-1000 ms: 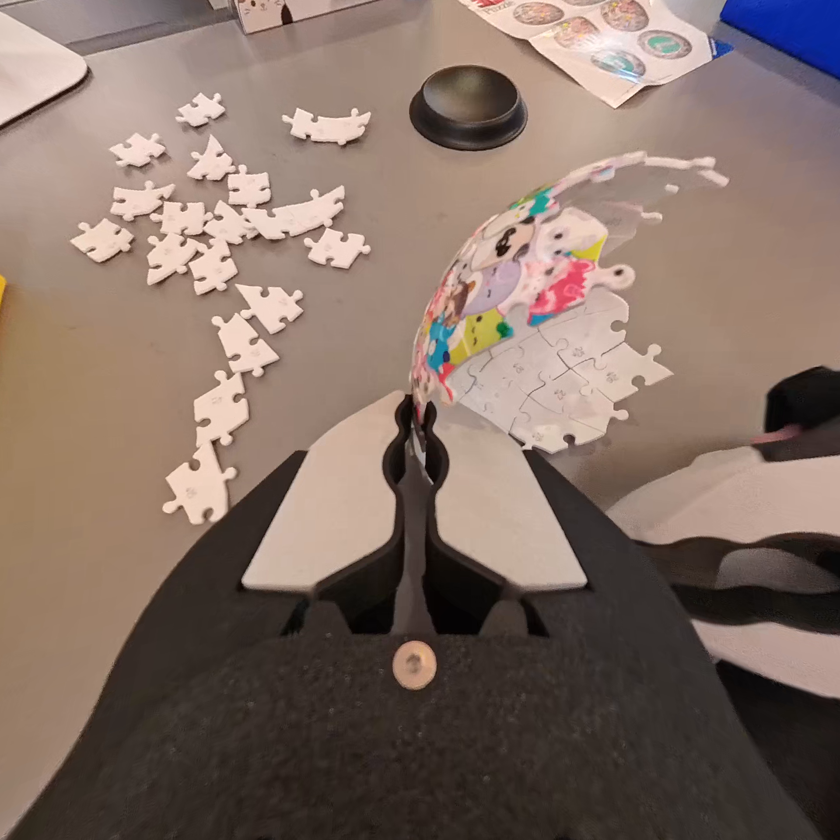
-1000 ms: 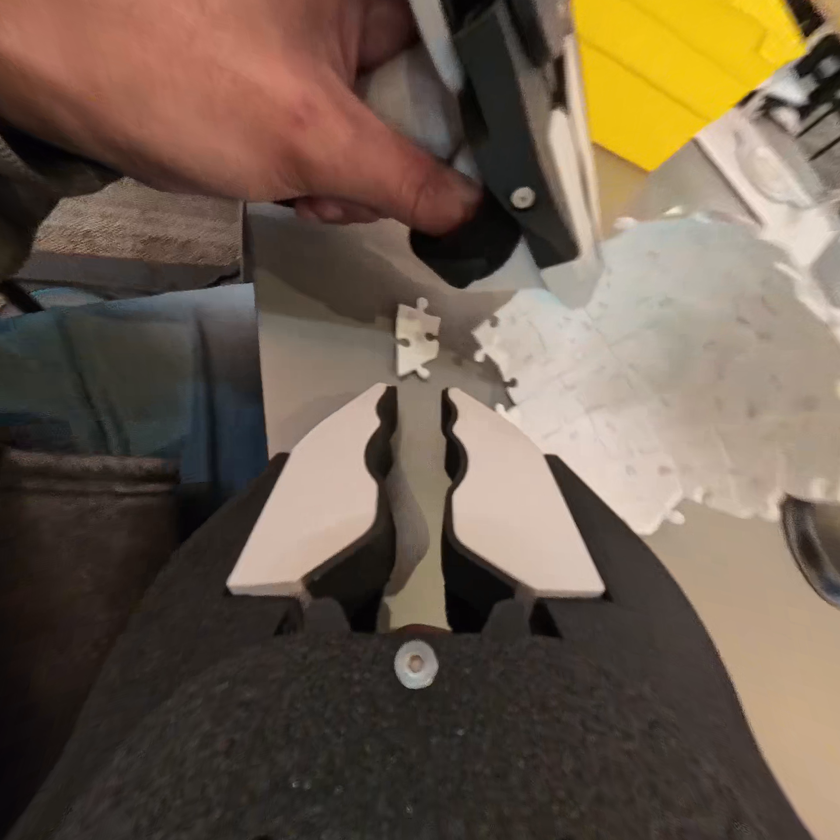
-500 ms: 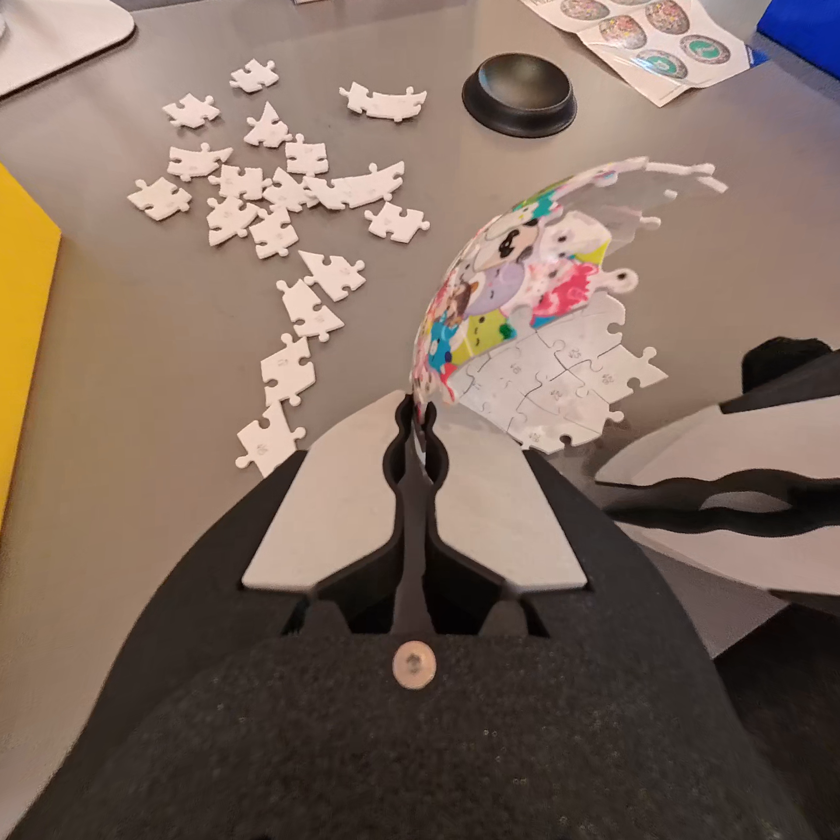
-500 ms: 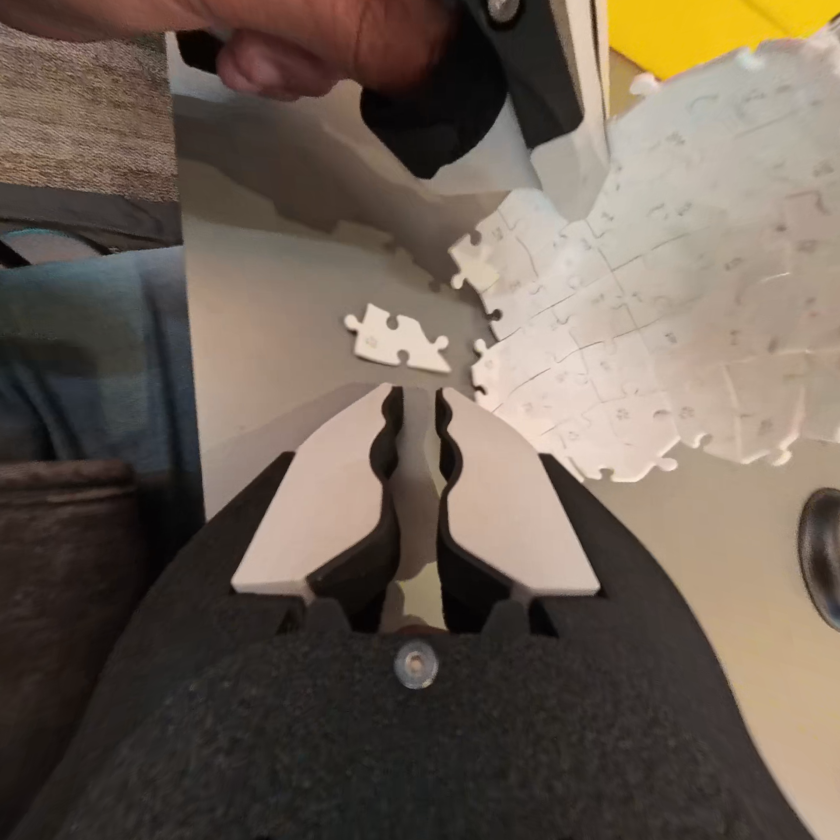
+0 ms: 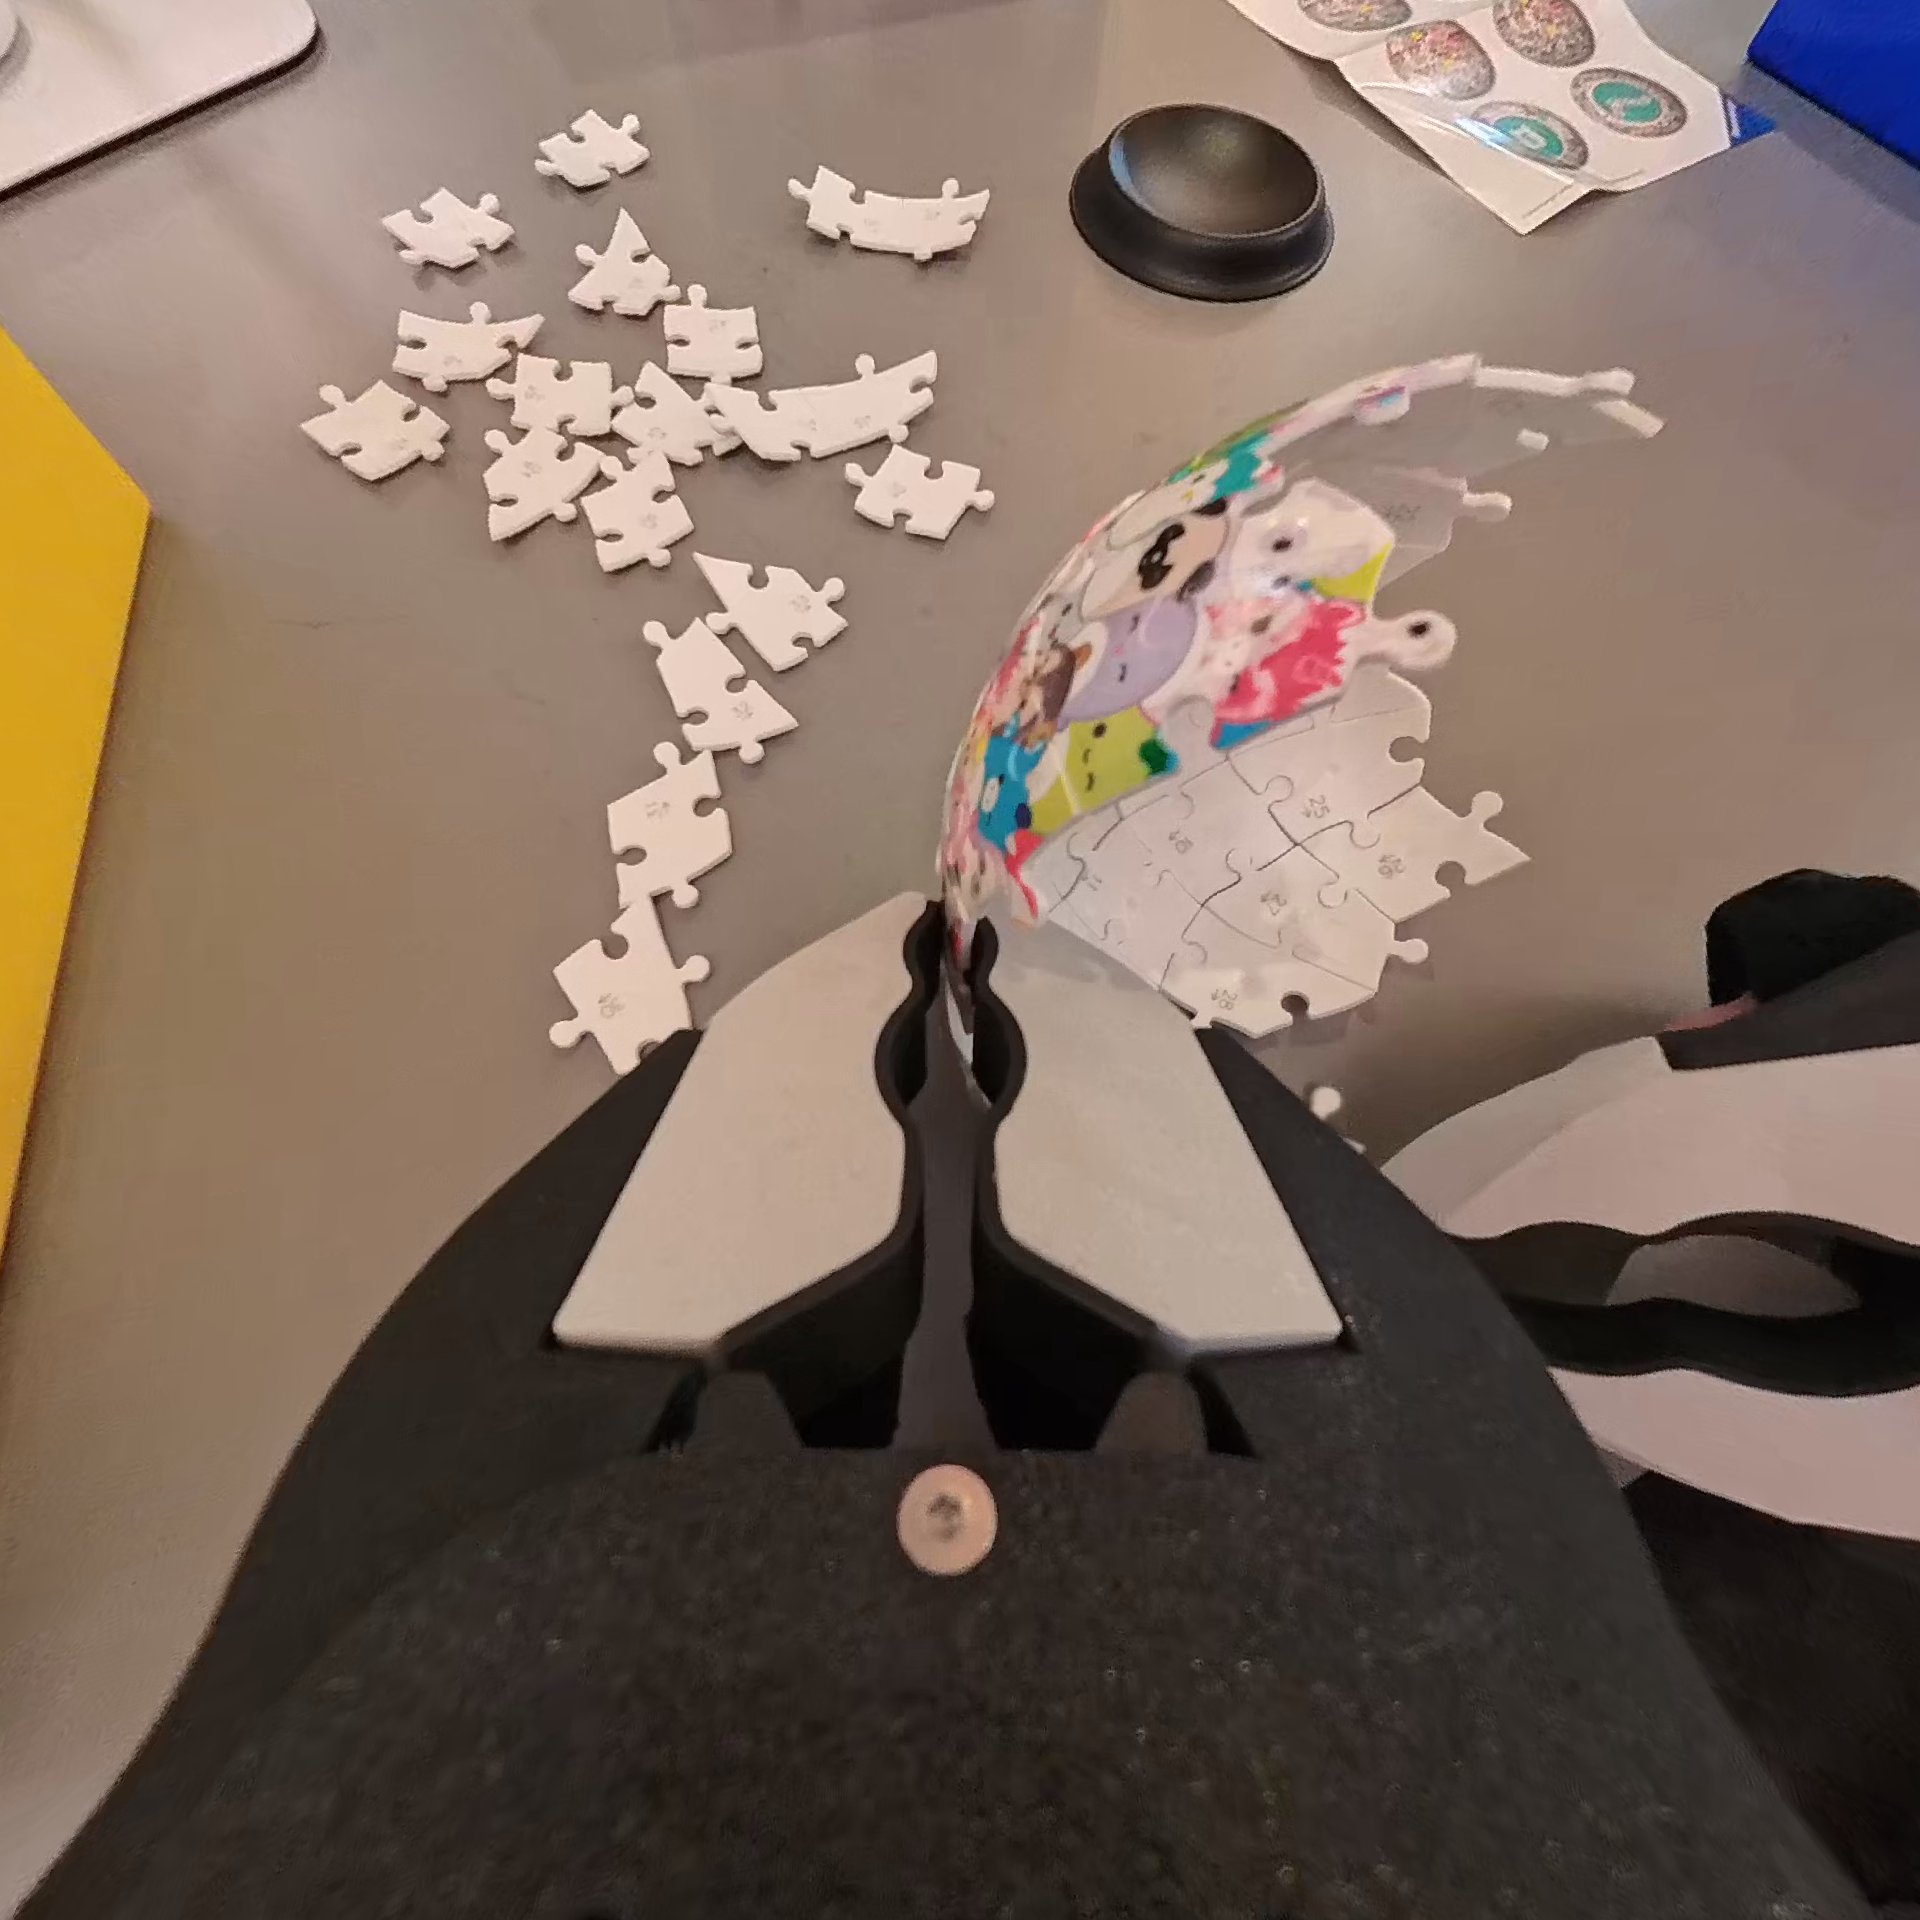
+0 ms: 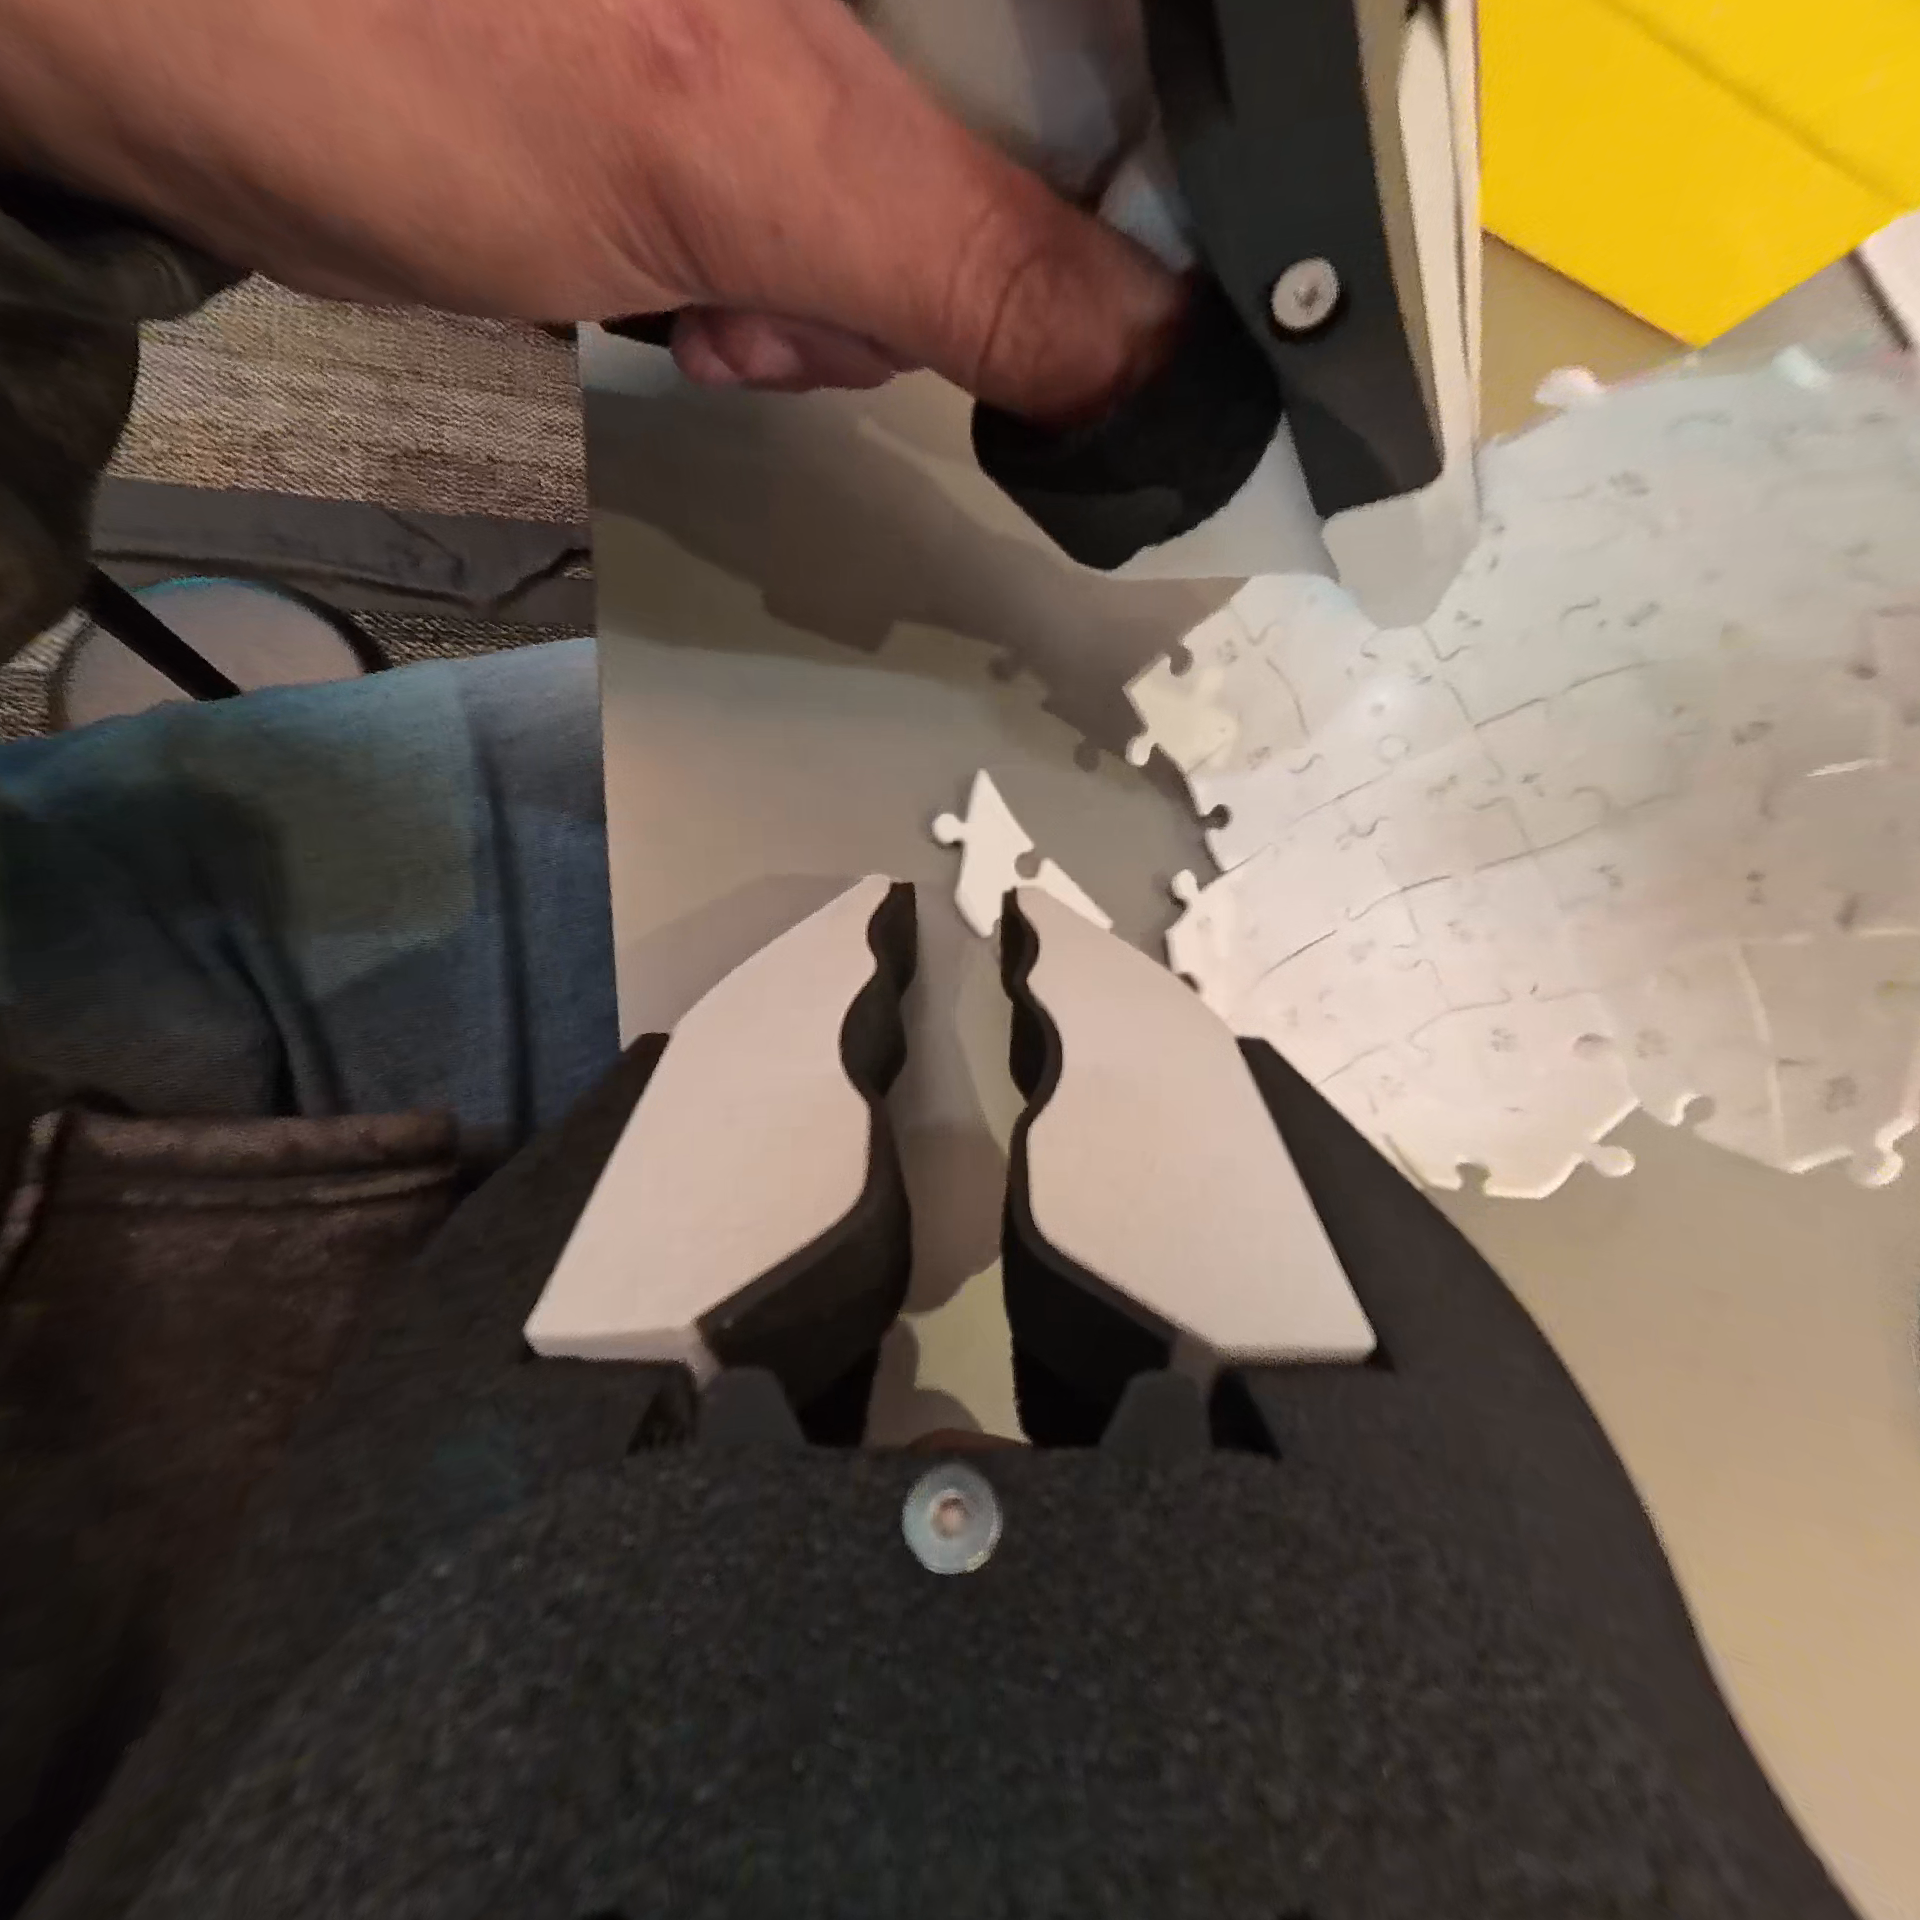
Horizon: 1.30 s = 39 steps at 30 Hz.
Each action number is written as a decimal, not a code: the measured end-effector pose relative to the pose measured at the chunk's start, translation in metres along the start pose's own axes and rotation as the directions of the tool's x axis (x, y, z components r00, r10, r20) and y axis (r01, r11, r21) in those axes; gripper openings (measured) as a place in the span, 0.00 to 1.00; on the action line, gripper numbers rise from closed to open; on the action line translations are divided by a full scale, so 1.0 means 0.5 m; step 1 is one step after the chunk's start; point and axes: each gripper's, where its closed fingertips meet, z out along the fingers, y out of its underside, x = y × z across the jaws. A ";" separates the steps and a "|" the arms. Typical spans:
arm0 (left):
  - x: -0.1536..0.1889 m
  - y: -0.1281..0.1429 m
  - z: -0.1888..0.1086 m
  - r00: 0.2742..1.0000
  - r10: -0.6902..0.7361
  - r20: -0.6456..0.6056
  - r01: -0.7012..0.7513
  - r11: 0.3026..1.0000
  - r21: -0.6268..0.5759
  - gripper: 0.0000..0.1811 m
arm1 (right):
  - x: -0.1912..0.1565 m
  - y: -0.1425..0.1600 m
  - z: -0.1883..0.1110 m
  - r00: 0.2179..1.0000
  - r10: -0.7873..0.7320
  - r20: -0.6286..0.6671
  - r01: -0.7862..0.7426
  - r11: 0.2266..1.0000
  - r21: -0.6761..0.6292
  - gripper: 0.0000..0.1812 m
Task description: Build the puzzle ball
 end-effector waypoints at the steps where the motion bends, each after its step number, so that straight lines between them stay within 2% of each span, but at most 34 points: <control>1: -0.001 0.000 0.000 1.000 -0.003 0.001 0.003 1.000 -0.001 0.01 | 0.000 0.003 0.000 1.000 0.022 0.003 -0.022 1.000 -0.008 0.09; 5: -0.004 0.002 0.000 1.000 -0.017 -0.003 0.017 1.000 -0.005 0.01 | 0.008 0.008 -0.002 0.993 0.121 -0.010 -0.121 0.992 -0.023 0.10; 11: -0.003 0.002 -0.001 1.000 -0.010 0.000 0.010 1.000 -0.004 0.01 | -0.009 0.013 0.003 0.969 0.242 0.054 -0.240 0.970 -0.039 0.11; 14: -0.003 0.002 -0.001 1.000 -0.010 0.000 0.010 1.000 -0.004 0.01 | -0.004 0.021 0.007 0.972 0.234 0.032 -0.232 0.971 -0.052 0.08; 20: -0.002 0.002 -0.002 1.000 -0.004 0.004 0.004 1.000 -0.006 0.01 | 0.004 0.027 0.005 0.978 0.207 0.005 -0.206 0.977 -0.056 0.07; 25: -0.003 0.003 -0.005 1.000 -0.011 0.004 0.011 1.000 -0.006 0.01 | 0.009 0.024 0.003 0.993 0.113 -0.023 -0.114 0.992 -0.045 0.07; 26: -0.004 0.003 -0.005 1.000 -0.011 0.004 0.011 1.000 -0.004 0.01 | 0.014 0.021 0.000 0.995 0.097 -0.039 -0.098 0.995 -0.035 0.02; 27: -0.003 0.002 -0.005 1.000 -0.011 0.005 0.011 1.000 -0.002 0.01 | 0.020 0.013 -0.005 0.995 0.087 -0.052 -0.088 0.996 -0.016 0.01; 30: -0.001 0.002 -0.004 1.000 -0.003 0.009 0.003 1.000 -0.001 0.01 | 0.028 -0.001 -0.009 0.996 0.083 -0.042 -0.083 0.996 -0.008 0.01; 35: 0.002 0.003 -0.003 1.000 0.001 0.008 -0.001 1.000 -0.002 0.02 | 0.025 0.014 -0.011 0.993 0.118 -0.014 -0.119 0.992 -0.043 0.01; 39: 0.001 0.004 -0.002 1.000 0.001 0.012 -0.001 1.000 -0.005 0.02 | 0.027 0.016 -0.010 0.995 0.067 -0.073 -0.071 0.996 -0.051 0.01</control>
